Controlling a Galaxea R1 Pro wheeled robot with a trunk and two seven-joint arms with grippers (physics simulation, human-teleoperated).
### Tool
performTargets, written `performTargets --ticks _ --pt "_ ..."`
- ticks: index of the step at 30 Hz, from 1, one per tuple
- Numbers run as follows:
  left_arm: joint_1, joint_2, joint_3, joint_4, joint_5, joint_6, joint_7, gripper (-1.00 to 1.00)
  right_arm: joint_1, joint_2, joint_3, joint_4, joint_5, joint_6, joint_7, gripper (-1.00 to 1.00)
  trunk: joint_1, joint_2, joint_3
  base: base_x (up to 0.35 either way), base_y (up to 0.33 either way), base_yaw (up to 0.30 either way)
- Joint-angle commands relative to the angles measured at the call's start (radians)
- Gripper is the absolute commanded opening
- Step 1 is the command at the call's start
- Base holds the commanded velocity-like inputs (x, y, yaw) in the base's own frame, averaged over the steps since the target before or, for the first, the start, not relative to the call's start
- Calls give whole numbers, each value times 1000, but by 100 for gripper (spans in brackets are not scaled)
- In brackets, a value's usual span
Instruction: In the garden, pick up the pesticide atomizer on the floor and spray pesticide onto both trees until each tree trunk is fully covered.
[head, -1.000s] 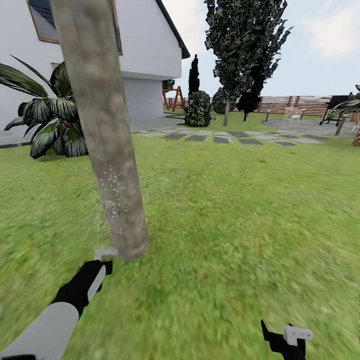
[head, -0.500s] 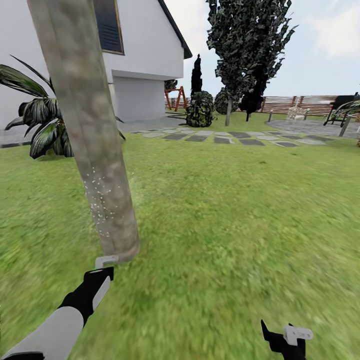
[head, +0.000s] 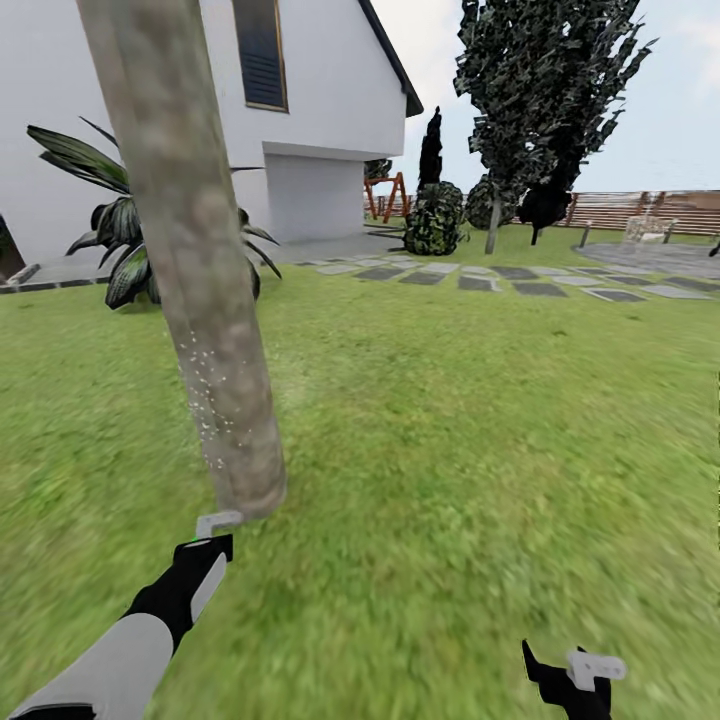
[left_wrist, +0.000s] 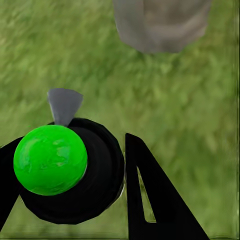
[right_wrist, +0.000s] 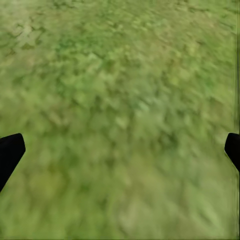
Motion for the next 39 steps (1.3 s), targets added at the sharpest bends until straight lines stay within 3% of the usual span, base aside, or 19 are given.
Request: performTargets --ticks 1,8,21,31,39 --pt "0 -1 0 1 -1 0 0 -100 0 0 0 0 0 0 0 100 0 0 0 0 -273 8" --pt "0 -8 1 0 -1 0 0 -100 0 0 0 0 0 0 0 100 0 0 0 110 -260 29" --pt "0 -8 1 0 -1 0 0 -100 0 0 0 0 0 -1 0 100 0 0 0 232 -198 251" --pt "0 -7 3 -2 -1 0 0 -100 0 0 0 0 0 0 0 100 0 0 0 229 -196 14" --pt "0 -8 3 -2 -1 0 0 -100 0 0 0 0 0 -1 0 100 0 0 0 22 -269 226"
